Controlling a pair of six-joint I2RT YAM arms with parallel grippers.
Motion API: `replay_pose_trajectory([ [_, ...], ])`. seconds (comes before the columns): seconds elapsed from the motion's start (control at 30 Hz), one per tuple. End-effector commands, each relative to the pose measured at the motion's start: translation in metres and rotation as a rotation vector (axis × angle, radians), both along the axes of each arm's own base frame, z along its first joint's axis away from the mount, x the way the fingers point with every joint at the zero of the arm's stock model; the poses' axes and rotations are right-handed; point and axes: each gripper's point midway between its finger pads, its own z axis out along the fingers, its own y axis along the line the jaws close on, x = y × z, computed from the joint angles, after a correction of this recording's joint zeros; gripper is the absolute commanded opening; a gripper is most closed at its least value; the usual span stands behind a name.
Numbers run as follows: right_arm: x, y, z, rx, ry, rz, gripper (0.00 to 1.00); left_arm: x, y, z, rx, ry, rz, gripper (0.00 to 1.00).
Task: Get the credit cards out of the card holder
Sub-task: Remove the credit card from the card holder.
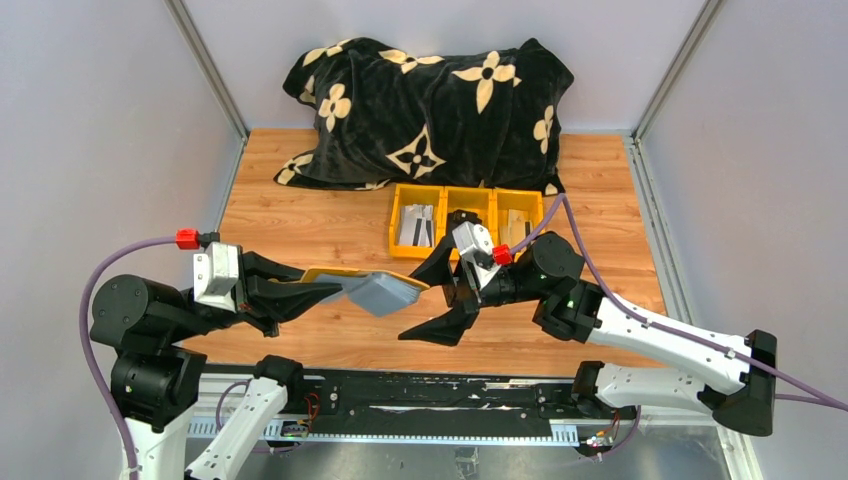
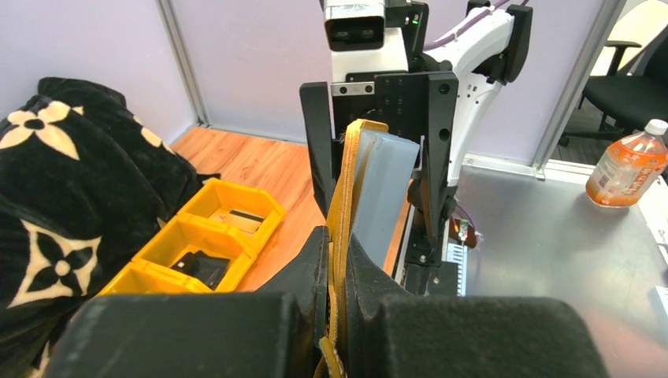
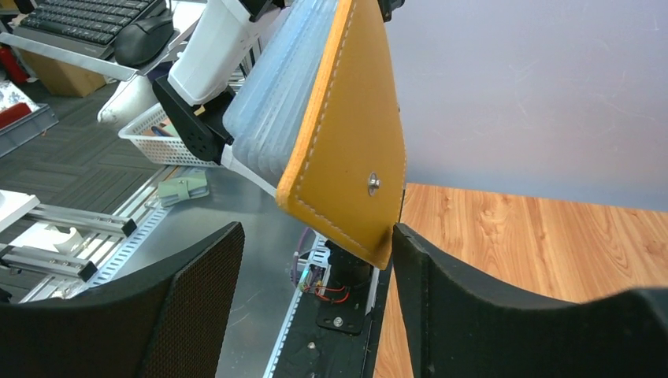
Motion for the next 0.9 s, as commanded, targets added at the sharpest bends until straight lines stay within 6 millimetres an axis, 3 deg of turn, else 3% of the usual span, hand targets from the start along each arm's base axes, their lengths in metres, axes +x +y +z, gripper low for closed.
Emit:
replay_pose_trajectory([
  [0.0,0.001,-0.001,0.026,0.082,-0.048,-0.045,0.68,0.002,0.001,0.009,-0.025,-0.029,0.019,0.0],
  [0.17,0.009,-0.004,0.037,0.112,-0.039,-0.101,0.44,0.001,0.001,0.008,-0.023,-0.028,0.019,0.0],
  [0.37,0.01,-0.006,0.042,0.118,-0.023,-0.111,0.26,0.001,0.001,0.008,-0.025,-0.022,0.018,0.0],
  [0.53,0.015,-0.007,0.049,0.131,0.004,-0.145,0.25,0.001,0.001,0.008,-0.028,-0.02,0.016,0.0],
  [0.67,0.02,-0.007,0.056,0.157,0.034,-0.169,0.3,0.0,0.001,0.008,-0.028,-0.017,0.017,0.0],
  [0.73,0.024,-0.006,0.059,0.165,0.061,-0.191,0.38,0.0,0.001,0.008,-0.028,-0.015,0.016,0.0],
  [0.87,0.029,-0.004,0.063,0.184,0.083,-0.212,0.39,0.0,0.001,0.008,-0.03,-0.011,0.015,0.0],
])
